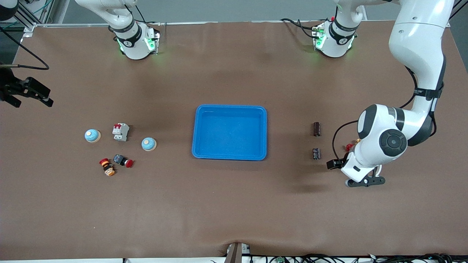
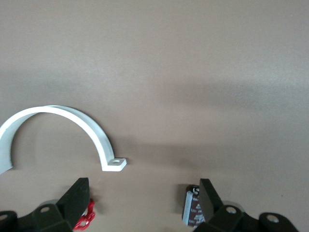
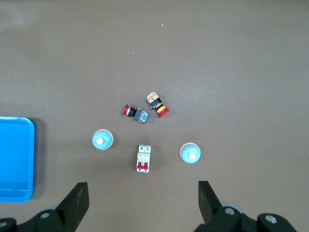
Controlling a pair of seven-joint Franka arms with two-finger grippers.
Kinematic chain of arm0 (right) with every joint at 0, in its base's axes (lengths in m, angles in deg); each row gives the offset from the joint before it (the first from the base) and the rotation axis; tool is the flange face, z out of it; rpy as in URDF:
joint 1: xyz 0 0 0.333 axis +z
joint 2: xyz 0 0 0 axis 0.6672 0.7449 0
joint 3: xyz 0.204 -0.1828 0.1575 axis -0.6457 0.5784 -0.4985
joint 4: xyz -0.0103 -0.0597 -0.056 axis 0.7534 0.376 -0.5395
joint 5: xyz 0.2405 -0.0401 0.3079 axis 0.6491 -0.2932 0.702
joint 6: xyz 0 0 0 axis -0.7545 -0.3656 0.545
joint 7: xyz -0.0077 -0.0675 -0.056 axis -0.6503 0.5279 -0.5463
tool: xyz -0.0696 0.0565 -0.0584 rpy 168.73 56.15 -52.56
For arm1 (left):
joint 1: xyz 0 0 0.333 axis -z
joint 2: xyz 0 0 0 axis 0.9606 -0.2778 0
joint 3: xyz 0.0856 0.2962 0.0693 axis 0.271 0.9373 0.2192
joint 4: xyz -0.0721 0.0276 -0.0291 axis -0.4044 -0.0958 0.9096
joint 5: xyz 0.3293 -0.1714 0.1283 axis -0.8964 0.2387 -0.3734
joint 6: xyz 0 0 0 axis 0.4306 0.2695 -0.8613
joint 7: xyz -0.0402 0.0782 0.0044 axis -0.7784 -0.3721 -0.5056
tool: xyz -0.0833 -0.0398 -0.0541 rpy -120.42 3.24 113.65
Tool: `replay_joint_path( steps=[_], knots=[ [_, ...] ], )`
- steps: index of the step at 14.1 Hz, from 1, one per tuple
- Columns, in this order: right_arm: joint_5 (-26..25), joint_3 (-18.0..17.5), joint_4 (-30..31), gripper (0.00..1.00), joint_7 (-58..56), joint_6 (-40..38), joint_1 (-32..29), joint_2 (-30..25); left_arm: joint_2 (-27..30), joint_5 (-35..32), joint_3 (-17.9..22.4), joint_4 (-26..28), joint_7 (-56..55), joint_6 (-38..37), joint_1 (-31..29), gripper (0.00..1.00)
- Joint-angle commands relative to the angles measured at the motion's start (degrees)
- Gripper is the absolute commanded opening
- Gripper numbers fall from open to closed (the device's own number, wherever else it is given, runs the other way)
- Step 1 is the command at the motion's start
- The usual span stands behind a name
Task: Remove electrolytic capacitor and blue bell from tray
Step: 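Open the left gripper beside the first capacitor while the right gripper returns to rest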
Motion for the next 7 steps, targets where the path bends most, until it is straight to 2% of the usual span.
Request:
replay_joint_path(
  steps=[1, 7],
  knots=[
    [-0.7, -0.9, -2.6, 1.00, 0.5, -1.3, -1.2, 1.2, -0.5, -0.3, 0.1, -4.2, 1.4, -4.6, -0.4, 1.00],
    [-0.3, -1.0, -2.7, 1.00, 0.3, -1.8, -1.5, 2.0, -0.9, -0.2, 0.1, -4.4, 1.2, -4.7, -0.9, 1.00]
  ],
)
